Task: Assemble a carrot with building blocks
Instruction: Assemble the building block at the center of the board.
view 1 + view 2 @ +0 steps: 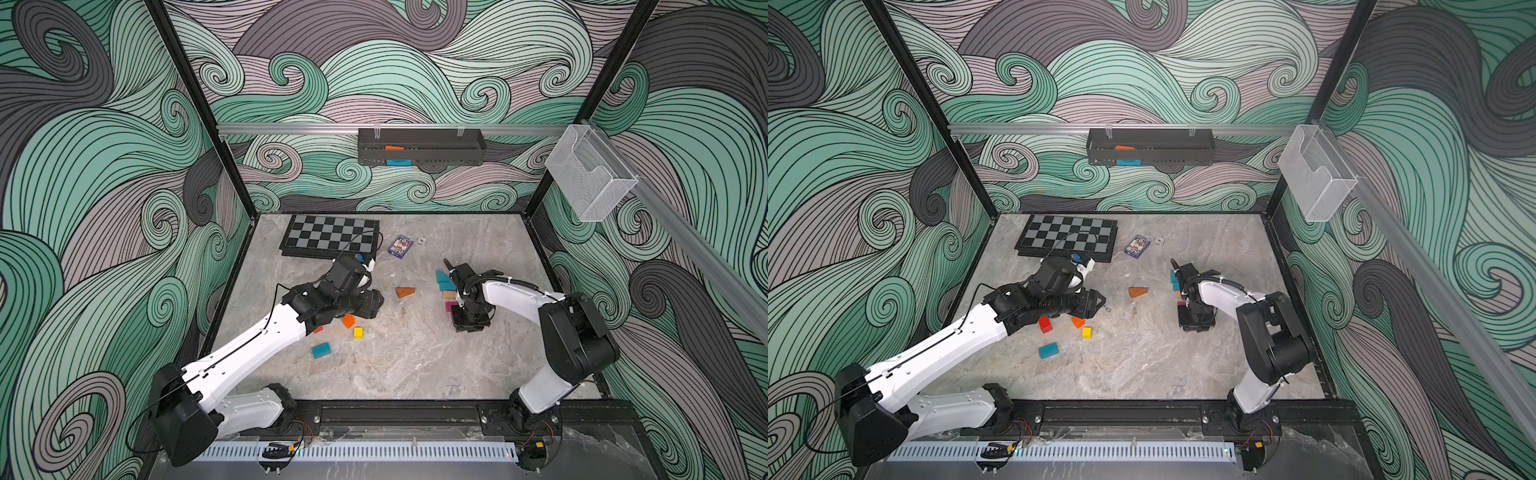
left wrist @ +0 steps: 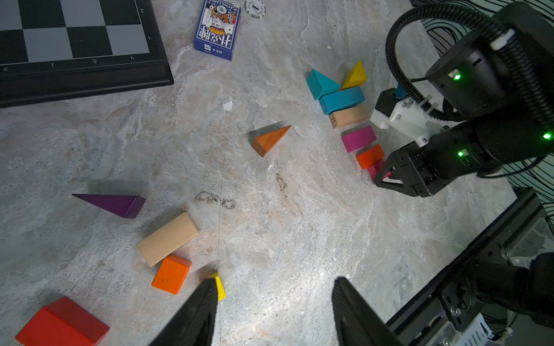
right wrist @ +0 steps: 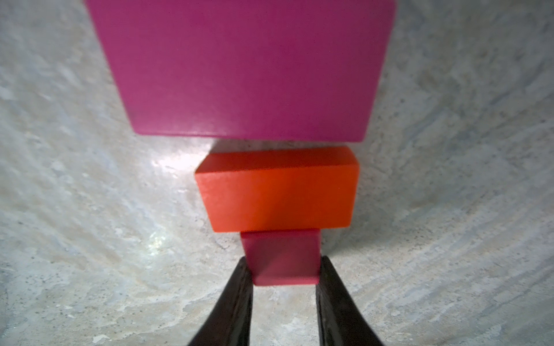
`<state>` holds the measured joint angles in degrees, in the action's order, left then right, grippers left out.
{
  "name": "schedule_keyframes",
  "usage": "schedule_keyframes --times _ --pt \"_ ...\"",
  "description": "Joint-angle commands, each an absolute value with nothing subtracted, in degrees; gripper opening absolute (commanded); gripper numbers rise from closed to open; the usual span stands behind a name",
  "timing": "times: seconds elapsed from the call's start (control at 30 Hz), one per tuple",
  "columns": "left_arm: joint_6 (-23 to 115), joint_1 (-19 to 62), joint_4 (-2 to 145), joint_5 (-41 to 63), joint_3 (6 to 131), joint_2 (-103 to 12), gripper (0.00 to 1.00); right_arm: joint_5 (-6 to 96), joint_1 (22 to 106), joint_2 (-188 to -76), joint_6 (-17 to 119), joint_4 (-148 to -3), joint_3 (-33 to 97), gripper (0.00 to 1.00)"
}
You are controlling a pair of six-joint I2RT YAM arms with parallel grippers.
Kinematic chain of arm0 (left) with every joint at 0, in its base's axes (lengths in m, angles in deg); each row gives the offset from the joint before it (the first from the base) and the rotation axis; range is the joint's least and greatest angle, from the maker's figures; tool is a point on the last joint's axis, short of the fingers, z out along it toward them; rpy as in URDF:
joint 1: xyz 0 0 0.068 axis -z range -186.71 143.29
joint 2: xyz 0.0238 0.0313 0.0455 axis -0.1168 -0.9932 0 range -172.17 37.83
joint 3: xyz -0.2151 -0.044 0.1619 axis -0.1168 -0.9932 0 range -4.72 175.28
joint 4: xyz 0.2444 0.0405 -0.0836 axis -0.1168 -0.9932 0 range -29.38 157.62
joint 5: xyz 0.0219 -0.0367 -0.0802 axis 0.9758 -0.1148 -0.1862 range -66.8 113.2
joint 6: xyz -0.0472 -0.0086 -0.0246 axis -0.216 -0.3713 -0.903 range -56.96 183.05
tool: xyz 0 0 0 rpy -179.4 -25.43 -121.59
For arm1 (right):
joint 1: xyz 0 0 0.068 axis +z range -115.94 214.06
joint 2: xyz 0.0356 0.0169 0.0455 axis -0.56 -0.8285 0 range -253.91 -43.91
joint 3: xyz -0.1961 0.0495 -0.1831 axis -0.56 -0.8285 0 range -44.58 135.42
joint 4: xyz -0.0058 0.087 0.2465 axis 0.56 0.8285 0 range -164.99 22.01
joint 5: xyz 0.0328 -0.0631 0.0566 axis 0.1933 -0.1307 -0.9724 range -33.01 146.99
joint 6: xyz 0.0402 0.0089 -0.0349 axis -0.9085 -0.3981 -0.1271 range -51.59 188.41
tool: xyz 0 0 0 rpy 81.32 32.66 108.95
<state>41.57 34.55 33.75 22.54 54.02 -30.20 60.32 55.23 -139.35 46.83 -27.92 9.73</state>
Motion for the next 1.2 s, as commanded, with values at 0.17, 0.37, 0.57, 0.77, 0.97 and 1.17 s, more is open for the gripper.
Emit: schedule_keyframes --times 0.17,0.37,0.57,0.77,0.97,1.17 --pt "42.2 34.1 33.9 22.0 55.0 -30.5 0.62 59.3 54.8 -141.9 47.4 -30.3 10.9 0.32" --pt "42.2 34.0 34.1 21.7 55.4 -31.0 0.62 59.4 54.7 -142.5 47.4 -30.4 11.3 0.32" --pt "42.3 34.1 34.1 21.7 55.7 -31.2 0.62 59.3 54.5 -143.3 47.6 -31.0 11.5 0.32" --pt "42.6 34.1 34.1 21.5 56.0 -31.5 0.62 57.5 54.5 -143.9 47.7 -31.7 11.8 0.32" --pt "42.7 34.1 34.2 21.4 56.4 -32.0 0.62 57.0 54.3 -144.7 47.4 -32.1 12.3 0.32" --pt "42.9 34.0 34.3 21.4 56.4 -32.1 0.62 56.7 54.0 -145.3 46.8 -32.4 12.4 0.32"
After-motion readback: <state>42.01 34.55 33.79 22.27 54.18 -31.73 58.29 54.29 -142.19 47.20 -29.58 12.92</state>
